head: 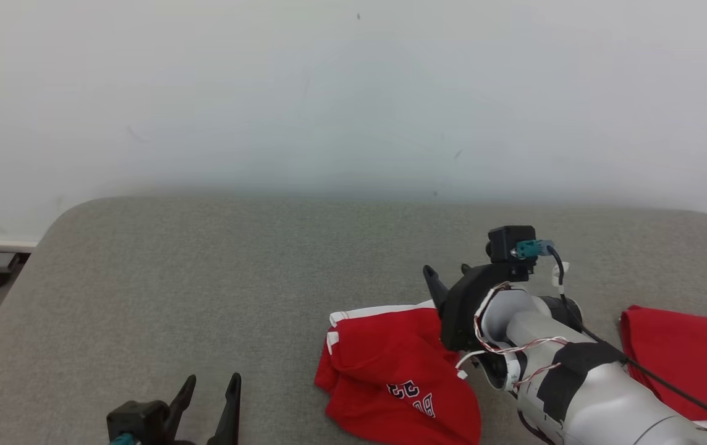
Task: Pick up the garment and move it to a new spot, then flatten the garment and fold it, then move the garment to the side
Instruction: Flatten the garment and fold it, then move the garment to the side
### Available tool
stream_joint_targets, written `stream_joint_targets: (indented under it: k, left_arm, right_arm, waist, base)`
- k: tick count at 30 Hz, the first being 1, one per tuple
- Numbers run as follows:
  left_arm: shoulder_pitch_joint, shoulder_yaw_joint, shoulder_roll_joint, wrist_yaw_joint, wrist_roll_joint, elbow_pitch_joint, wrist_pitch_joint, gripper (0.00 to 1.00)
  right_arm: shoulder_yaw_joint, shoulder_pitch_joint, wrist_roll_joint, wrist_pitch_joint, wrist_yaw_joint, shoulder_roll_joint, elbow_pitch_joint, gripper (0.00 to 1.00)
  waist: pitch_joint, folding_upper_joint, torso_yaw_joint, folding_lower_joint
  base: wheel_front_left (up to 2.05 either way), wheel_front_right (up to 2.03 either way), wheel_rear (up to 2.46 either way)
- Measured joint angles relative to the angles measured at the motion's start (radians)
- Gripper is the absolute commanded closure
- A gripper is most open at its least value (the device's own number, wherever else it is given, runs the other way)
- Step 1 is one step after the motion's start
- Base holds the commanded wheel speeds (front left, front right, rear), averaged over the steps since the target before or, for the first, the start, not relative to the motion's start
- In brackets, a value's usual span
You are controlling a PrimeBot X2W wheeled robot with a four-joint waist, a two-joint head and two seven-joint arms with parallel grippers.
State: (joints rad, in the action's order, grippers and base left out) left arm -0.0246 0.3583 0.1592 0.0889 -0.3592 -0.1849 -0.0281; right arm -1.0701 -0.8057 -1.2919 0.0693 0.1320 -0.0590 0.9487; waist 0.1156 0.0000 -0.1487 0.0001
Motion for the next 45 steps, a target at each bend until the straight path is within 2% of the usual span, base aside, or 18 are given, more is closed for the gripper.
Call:
stream_joint_targets:
  k: [6,11,33,45]
  left_arm:
    - [0.021,0.002,-0.002,0.007,0.0,0.011,0.0,0.0]
    - [0.021,0.015,-0.009,0.007,0.0,0.024,0.001,0.0]
    - [-0.011,0.032,-0.021,0.007,0.001,0.023,0.016,0.0]
    - [-0.03,0.055,-0.03,-0.003,0.008,0.02,0.029,0.0]
  right_arm:
    - [0.015,0.017,0.007,0.004,0.0,0.0,0.096,0.0]
    - [0.002,0.046,-0.002,-0.036,0.0,0.0,0.144,0.0]
    - [-0.068,0.059,-0.063,-0.274,0.0,0.003,0.159,0.0]
    - [-0.065,0.053,-0.09,-0.336,0.0,0.004,0.219,0.0]
  waist:
    - [0.007,0.0,0.04,0.0]
    - [-0.005,0.0,0.053,0.0]
    - [-0.058,0.0,-0.006,0.0]
    - [-0.077,0.0001,-0.041,-0.0002]
  base:
    - [0.0,0.0,0.0]
    - [0.0,0.0,0.0]
    - [0.0,0.0,0.0]
    - [0.0,0.0,0.0]
